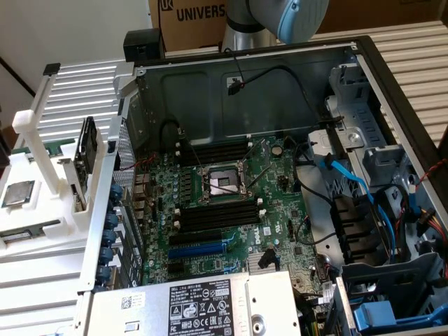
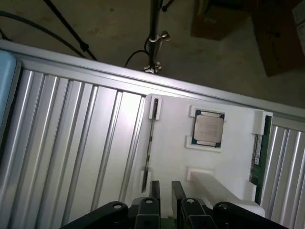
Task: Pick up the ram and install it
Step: 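Pick up the ram and move it above insertion slot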
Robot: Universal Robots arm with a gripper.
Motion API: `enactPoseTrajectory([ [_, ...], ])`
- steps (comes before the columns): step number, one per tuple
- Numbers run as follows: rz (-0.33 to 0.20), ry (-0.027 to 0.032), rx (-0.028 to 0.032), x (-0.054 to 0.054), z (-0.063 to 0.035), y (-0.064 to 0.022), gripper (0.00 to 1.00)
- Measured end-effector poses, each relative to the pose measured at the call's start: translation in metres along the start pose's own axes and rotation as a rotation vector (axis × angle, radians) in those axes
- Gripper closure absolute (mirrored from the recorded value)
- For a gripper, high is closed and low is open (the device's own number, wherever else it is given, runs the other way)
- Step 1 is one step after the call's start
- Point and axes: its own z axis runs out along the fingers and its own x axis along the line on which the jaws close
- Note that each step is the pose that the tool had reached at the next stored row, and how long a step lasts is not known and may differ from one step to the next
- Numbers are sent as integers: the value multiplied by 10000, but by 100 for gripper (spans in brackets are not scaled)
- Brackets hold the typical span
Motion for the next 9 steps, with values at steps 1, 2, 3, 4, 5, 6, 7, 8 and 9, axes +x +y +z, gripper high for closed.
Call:
enactPoseTrajectory([
  [1,110,-10,5,1,18,0,76],
  [2,162,-14,8,0,36,3,76],
  [3,183,-15,6,-1,54,13,76],
  [4,192,-15,6,-5,73,32,76],
  [5,200,-15,7,-9,91,50,76],
  [6,207,-16,7,-12,111,70,76],
  [7,216,-17,11,-14,130,80,76],
  [8,225,-17,10,-14,149,87,76],
  [9,233,-17,10,-14,167,93,76],
])
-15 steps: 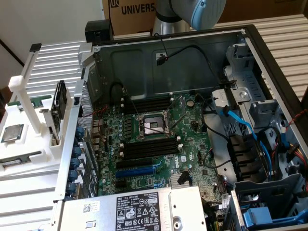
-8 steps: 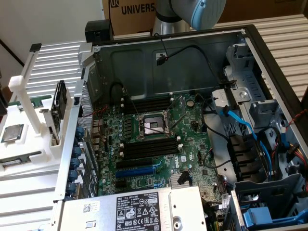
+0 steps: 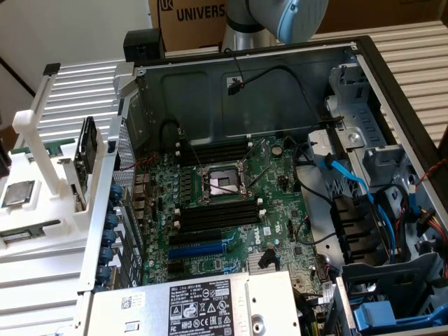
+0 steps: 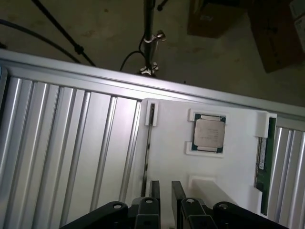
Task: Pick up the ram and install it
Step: 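Pick up the ram and move it above insertion slot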
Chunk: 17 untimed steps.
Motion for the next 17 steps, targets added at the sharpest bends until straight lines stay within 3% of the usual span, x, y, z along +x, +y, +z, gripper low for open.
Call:
enactPoseTrajectory([
  [17,73,-2,2,24,312,64,76],
])
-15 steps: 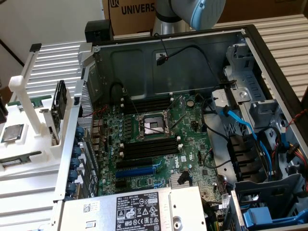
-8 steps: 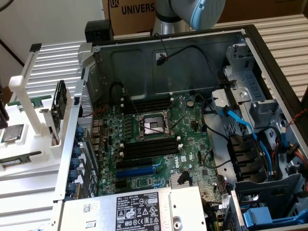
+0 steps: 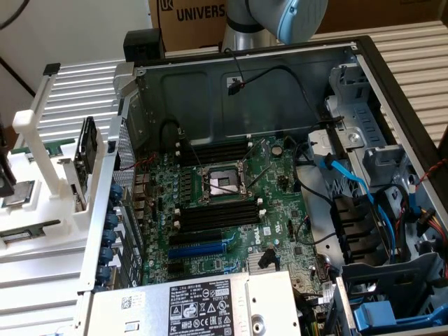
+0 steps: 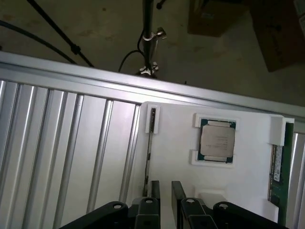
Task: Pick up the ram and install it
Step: 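Pick up the ram and move it above insertion slot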
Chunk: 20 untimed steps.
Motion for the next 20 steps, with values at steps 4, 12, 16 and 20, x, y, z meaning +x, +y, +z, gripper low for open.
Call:
enactPoseTrajectory([
  [4,5,-1,1,30,73,15,76],
  [12,22,-3,1,163,215,41,76],
  [16,54,-49,9,198,286,34,76],
  [20,117,-215,1,214,344,17,76],
])
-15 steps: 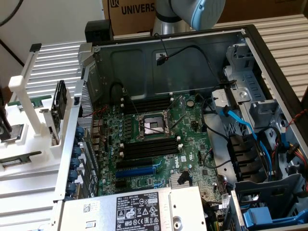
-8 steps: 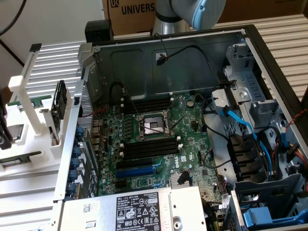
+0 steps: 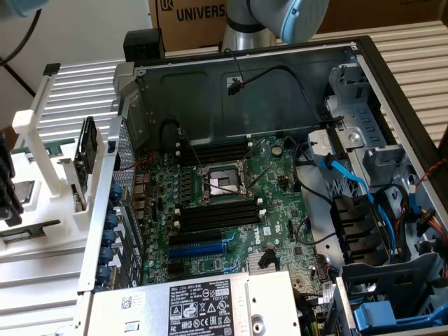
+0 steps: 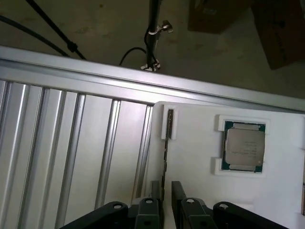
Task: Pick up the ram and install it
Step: 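Pick up the ram and move it above insertion slot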
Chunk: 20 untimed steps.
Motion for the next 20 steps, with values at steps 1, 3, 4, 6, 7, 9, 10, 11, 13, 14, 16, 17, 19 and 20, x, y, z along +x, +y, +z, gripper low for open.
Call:
enactPoseTrajectory([
  [1,2,-8,-32,4,-1,-1,76],
  [3,4,-26,-82,21,1,-13,76],
  [4,6,-35,-119,27,1,-22,76],
  [6,10,-53,-188,46,5,-78,76],
  [7,10,-55,-199,50,7,-101,76],
  [9,11,-58,-226,56,16,-141,76],
  [10,12,-62,-245,59,23,-159,76],
  [11,14,-66,-267,61,34,-172,76],
  [13,15,-71,-297,64,66,-181,76],
  [14,37,-80,-353,65,106,-183,76],
  [16,68,-81,-358,62,112,-184,76],
  [17,81,-83,-356,57,117,-185,76],
  [19,126,-85,-353,35,135,-185,76],
  [20,131,-85,-354,32,141,-182,76],
])
